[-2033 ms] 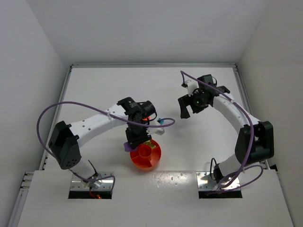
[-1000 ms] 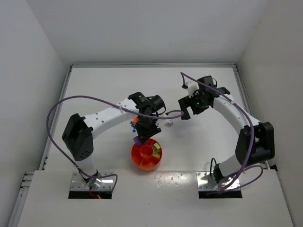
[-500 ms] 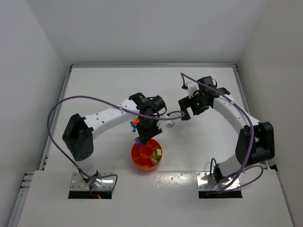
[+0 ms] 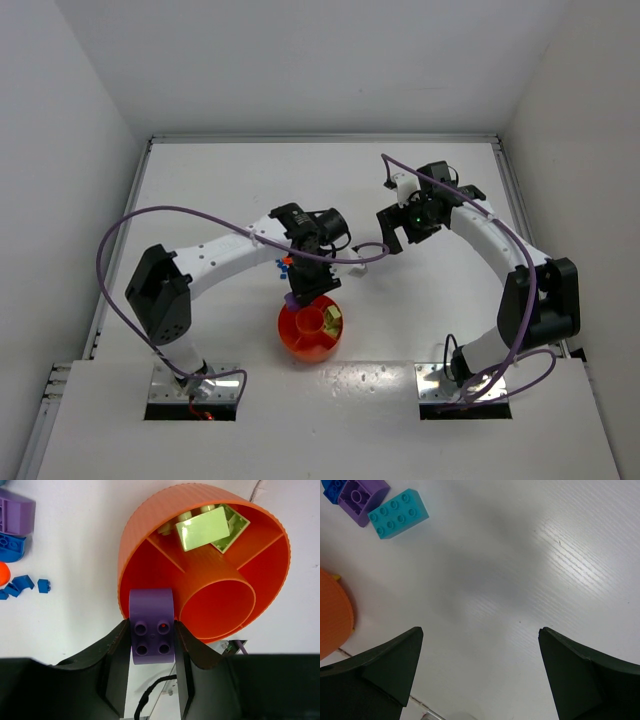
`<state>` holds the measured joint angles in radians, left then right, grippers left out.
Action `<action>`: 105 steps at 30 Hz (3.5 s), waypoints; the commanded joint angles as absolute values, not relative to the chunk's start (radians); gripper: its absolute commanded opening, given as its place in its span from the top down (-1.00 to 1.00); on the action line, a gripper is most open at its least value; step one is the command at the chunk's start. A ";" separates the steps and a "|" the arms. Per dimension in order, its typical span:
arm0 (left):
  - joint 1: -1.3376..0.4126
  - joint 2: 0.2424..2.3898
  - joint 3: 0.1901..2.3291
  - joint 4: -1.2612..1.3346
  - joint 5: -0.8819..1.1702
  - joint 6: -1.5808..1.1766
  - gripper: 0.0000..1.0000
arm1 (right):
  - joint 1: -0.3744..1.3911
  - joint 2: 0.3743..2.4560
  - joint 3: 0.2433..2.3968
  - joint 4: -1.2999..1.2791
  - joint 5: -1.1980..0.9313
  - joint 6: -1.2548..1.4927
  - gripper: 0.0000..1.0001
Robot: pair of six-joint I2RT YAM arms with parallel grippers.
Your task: Sort the legos into containers by color
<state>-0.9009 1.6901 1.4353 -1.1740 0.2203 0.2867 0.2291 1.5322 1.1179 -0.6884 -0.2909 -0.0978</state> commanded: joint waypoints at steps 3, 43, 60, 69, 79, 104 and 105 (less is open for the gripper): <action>-0.914 1.632 1.443 -1.180 0.223 0.295 0.27 | 0.224 1.508 1.127 -0.669 -0.298 -0.106 -0.98; -0.650 1.776 1.519 -0.804 0.216 0.158 -0.14 | 0.224 1.537 1.146 -0.669 -0.330 -0.133 -0.96; -0.650 2.029 1.626 -0.678 0.207 0.006 0.14 | 0.224 1.574 1.137 -0.669 -0.330 -0.133 -0.96; -0.650 2.126 1.680 -0.646 0.184 -0.014 0.16 | 0.224 1.574 1.137 -0.669 -0.330 -0.133 -0.96; -0.640 2.169 1.643 -0.637 0.161 -0.014 0.05 | 0.224 1.574 1.137 -0.669 -0.330 -0.133 -0.96; -0.650 1.999 1.385 -0.689 0.179 -0.034 -0.21 | 0.224 1.574 1.137 -0.669 -0.330 -0.133 -0.96; -0.650 1.999 1.385 -0.699 0.189 -0.034 -0.21 | 0.224 1.574 1.137 -0.669 -0.330 -0.133 -0.96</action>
